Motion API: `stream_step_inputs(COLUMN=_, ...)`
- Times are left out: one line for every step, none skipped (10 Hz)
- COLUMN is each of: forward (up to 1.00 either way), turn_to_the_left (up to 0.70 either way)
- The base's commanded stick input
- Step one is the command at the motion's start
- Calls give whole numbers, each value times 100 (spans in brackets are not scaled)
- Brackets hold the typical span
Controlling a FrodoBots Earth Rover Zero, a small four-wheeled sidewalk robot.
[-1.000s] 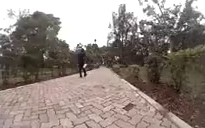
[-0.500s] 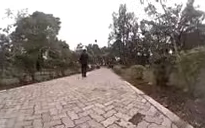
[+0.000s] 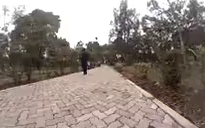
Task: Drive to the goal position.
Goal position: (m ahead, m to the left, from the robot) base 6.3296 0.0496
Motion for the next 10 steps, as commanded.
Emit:
stream_step_inputs(forward=70, turn_to_the_left=0)
stream_step_inputs(forward=70, turn_to_the_left=0)
stream_step_inputs(forward=70, turn_to_the_left=0)
stream_step_inputs(forward=70, turn_to_the_left=0)
stream_step_inputs(forward=70, turn_to_the_left=0)
stream_step_inputs(forward=70, turn_to_the_left=0)
stream_step_inputs(forward=70, turn_to_the_left=0)
stream_step_inputs(forward=70, turn_to_the_left=0)
stream_step_inputs(forward=70, turn_to_the_left=0)
stream_step_inputs(forward=70, turn_to_the_left=0)
